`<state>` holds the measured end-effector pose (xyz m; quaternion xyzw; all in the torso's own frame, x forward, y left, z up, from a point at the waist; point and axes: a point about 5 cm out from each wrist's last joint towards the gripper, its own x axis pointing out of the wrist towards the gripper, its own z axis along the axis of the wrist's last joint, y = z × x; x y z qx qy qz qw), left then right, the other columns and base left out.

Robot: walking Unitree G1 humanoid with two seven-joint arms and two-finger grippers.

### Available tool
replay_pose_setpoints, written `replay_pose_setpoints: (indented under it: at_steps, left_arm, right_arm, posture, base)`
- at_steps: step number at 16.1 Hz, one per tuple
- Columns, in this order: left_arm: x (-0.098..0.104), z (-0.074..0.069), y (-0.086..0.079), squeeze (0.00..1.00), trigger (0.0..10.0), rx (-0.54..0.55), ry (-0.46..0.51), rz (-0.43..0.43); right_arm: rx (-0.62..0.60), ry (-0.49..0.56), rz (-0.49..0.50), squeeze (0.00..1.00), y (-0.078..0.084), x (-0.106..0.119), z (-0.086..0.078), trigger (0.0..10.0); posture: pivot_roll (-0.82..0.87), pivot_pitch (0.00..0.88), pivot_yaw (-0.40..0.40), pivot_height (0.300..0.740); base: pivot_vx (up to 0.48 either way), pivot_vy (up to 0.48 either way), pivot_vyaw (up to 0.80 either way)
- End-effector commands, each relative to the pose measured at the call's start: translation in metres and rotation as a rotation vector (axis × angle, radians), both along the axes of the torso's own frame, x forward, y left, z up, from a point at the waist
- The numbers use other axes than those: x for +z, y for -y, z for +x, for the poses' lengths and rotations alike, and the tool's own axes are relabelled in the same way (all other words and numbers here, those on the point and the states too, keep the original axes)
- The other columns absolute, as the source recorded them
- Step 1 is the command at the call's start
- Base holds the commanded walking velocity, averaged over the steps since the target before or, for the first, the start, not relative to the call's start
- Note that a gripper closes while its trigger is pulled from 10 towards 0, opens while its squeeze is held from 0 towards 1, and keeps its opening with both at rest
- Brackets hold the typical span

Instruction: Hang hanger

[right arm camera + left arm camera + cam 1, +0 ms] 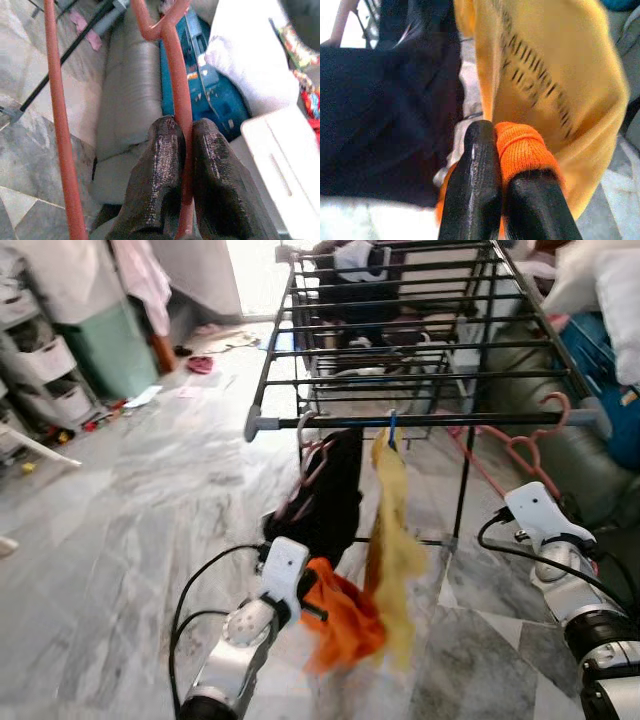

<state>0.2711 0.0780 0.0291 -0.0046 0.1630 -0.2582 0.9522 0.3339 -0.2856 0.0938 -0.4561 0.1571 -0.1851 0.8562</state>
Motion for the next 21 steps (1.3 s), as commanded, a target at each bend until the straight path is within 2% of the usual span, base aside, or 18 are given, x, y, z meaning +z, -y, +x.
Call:
replay_pose_setpoints:
  at_steps: [1, 5, 12, 13, 14, 16, 18, 19, 20, 21]
  left_arm:
    - [0.004, 0.003, -0.004, 0.0, 10.0, 0.003, 0.014, 0.002]
    - [0.002, 0.003, -0.003, 0.0, 10.0, -0.006, -0.005, 0.012]
    - [0.001, 0.002, -0.002, 0.0, 10.0, -0.022, -0.011, 0.027]
    - [0.001, 0.002, -0.002, 0.0, 10.0, -0.026, -0.012, 0.029]
    - [0.001, 0.001, -0.001, 0.0, 10.0, -0.03, -0.015, 0.031]
    - [0.0, 0.001, -0.001, 0.0, 10.0, -0.032, -0.021, 0.031]
    - [-0.001, 0.0, 0.0, 0.0, 10.0, -0.035, -0.025, 0.031]
    - [-0.001, 0.0, 0.0, 0.0, 10.0, -0.035, -0.028, 0.031]
    - [-0.002, -0.001, -0.001, 0.0, 10.0, -0.034, -0.032, 0.031]
    - [-0.002, -0.001, -0.001, 0.0, 10.0, -0.035, -0.035, 0.032]
  right_arm:
    - [0.03, 0.005, -0.004, 0.0, -0.007, 0.002, 0.004, 10.0]
    - [0.073, -0.024, -0.026, 0.0, -0.016, -0.006, 0.003, 10.0]
    - [0.045, -0.058, -0.02, 0.0, -0.013, -0.011, 0.001, 10.0]
    - [0.059, -0.061, -0.013, 0.0, -0.016, -0.011, 0.002, 10.0]
    - [0.098, -0.049, -0.052, 0.0, -0.021, -0.009, 0.005, 10.0]
    - [0.088, -0.033, 0.013, 0.0, -0.033, -0.01, 0.009, 10.0]
    - [0.152, -0.031, 0.04, 0.0, -0.046, -0.014, 0.01, 10.0]
    - [0.144, -0.042, 0.034, 0.0, -0.049, -0.021, 0.006, 10.0]
    - [0.146, -0.072, 0.051, 0.14, -0.048, -0.027, 0.003, 10.0]
    - [0.153, -0.084, 0.068, 0.2, -0.047, -0.029, 0.001, 10.0]
  posture:
    - [-0.13, 0.0, 0.073, 0.74]
    - [-0.13, 0.0, 0.074, 0.74]
    - [-0.13, 0.0, 0.083, 0.74]
    - [-0.13, 0.0, 0.081, 0.74]
    - [-0.13, 0.0, 0.08, 0.74]
    - [-0.13, 0.0, 0.079, 0.74]
    - [-0.12, 0.0, 0.073, 0.74]
    - [-0.12, 0.0, 0.073, 0.74]
    - [-0.12, 0.0, 0.071, 0.74]
    - [-0.12, 0.0, 0.071, 0.74]
  base:
    - [0.0, 0.0, 0.0]
    - [0.0, 0.0, 0.0]
    - [0.0, 0.0, 0.0]
    - [0.0, 0.0, 0.0]
    - [0.0, 0.0, 0.0]
    - [0.0, 0.0, 0.0]
    - [0.0, 0.0, 0.0]
    - [0.0, 0.0, 0.0]
    - [0.0, 0.0, 0.0]
    - [0.0, 0.0, 0.0]
